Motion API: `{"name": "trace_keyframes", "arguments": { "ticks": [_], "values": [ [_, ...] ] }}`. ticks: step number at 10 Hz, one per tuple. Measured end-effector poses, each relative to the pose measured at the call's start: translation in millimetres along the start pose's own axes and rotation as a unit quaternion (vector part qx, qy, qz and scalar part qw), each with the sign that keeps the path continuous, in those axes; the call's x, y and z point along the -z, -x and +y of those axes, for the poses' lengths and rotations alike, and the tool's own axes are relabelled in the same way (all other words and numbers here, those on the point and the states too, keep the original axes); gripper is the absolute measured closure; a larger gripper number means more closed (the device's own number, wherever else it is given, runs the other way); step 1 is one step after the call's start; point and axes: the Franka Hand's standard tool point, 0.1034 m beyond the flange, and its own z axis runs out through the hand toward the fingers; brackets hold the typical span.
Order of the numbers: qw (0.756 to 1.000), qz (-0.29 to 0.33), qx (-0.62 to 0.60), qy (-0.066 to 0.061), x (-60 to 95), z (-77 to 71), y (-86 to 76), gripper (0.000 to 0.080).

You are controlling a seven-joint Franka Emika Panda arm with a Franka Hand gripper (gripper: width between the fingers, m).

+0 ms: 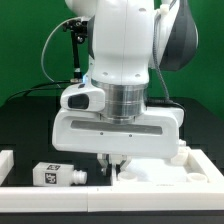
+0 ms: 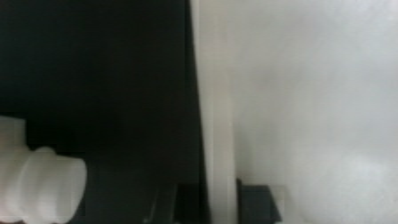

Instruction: Assemble one leg

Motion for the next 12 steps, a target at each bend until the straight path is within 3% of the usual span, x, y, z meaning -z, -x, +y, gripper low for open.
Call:
{"name": "trace_keyframes", "arguments": {
  "ticks": [2,3,4,5,6,7,8,10,12],
  "values": [
    [1.000,0.000,0.004,0.000,-0.3,0.0,0.2,0.0740],
    [1.000,-0.001,0.004,0.000,0.9,0.6,0.2,0.0576],
    [1.000,-0.012,0.005,-0.007,13.1,6.1,8.0,0.0409],
    [1.000,-0.022,-0.008,-0.020,28.1,15.3,22.7,0.0409],
    [0.999,-0.029,-0.023,-0.028,38.3,21.7,36.1,0.0243],
    [0.999,-0.031,-0.033,-0.029,50.2,24.9,43.7,0.0243],
    [0.999,-0.024,-0.033,-0.030,57.8,24.7,41.5,0.0169],
    [0.996,-0.029,-0.075,-0.029,51.2,23.3,43.3,0.0154],
    [0.975,-0.073,-0.207,-0.038,40.1,27.3,59.6,0.0151]
  ]
}}
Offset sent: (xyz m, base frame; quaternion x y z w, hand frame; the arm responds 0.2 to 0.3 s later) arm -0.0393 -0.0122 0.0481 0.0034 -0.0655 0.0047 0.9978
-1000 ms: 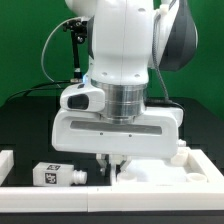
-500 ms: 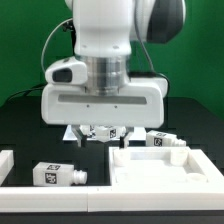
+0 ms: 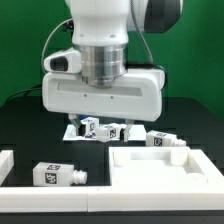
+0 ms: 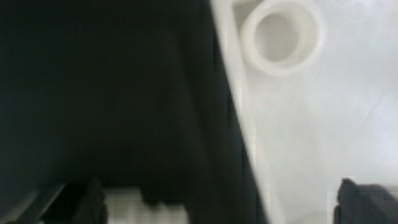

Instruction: Assemble one leg

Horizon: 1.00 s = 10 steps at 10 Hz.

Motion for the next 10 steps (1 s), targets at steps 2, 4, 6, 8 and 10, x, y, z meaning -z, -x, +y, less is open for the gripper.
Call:
{"name": "trace_keyframes", "arguments": {
  "ticks": [2,4,6,8,10],
  "values": [
    [0.995,-0.023,-0.096,-0.033,1.0,15.7,30.5,0.0151],
    [0.984,-0.086,-0.147,-0.060,9.2,29.2,61.7,0.0151],
    [0.983,-0.096,-0.144,-0.059,7.2,30.7,62.2,0.0151],
    [0.975,-0.164,-0.139,-0.055,5.4,39.1,66.8,0.0151],
    [0.951,-0.249,-0.167,-0.071,-7.3,50.9,103.4,0.0151]
  ]
}}
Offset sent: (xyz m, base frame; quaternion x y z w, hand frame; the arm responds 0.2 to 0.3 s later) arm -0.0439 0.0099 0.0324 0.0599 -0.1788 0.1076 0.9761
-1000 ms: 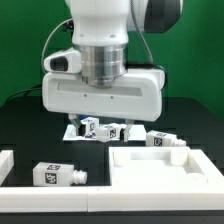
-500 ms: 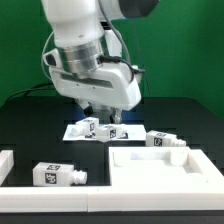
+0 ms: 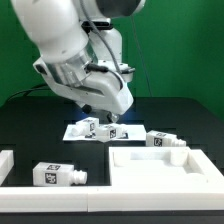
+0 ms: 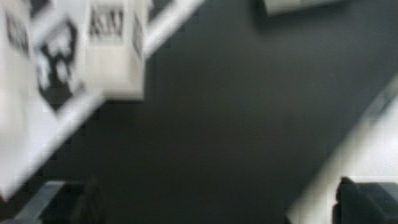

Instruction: Assemble one leg

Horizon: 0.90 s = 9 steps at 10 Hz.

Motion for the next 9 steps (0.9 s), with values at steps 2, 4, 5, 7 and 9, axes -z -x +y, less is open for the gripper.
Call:
{"name": "trace_keyframes", "arguments": {
  "ticks": [2,4,5,7,9],
  "values": [
    [0.999,-0.046,-0.012,0.010,-16.8,14.7,15.2,0.0151],
    [0.994,-0.106,-0.014,0.021,-19.5,21.7,12.6,0.0151],
    [0.994,-0.105,-0.014,0.022,-20.0,20.2,9.4,0.0151],
    [0.993,-0.116,-0.032,0.008,-39.7,23.5,7.1,0.0151],
    [0.993,-0.114,-0.035,0.014,-55.7,26.1,10.3,0.0151]
  ]
}}
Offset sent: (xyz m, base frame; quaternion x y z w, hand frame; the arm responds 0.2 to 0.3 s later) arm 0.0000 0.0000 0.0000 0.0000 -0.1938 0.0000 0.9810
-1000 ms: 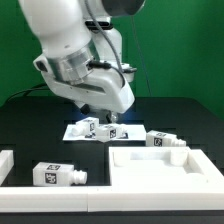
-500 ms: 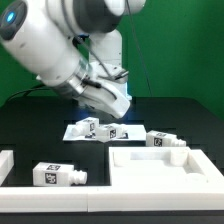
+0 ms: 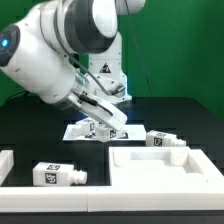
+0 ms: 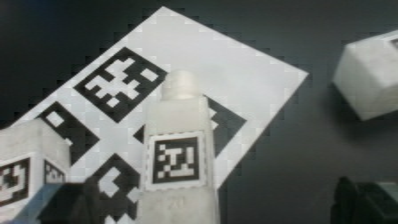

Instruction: Assemble one leg

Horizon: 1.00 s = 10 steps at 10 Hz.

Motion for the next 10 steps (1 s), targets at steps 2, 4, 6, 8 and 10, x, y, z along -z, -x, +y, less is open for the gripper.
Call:
{"name": "trace_keyframes", "arguments": {
  "ticks": [2,4,6,8,10],
  "values": [
    [1.000,-0.001,-0.001,0.002,-1.7,0.3,0.5,0.0151],
    [1.000,-0.002,-0.001,0.002,-2.2,0.5,0.4,0.0151],
    [1.000,0.003,-0.007,0.005,-15.5,5.7,-5.8,0.0151],
    [1.000,-0.003,-0.014,0.004,-26.5,7.0,-10.9,0.0151],
    [1.000,-0.003,-0.013,0.005,-26.4,7.3,-11.0,0.0151]
  ]
}}
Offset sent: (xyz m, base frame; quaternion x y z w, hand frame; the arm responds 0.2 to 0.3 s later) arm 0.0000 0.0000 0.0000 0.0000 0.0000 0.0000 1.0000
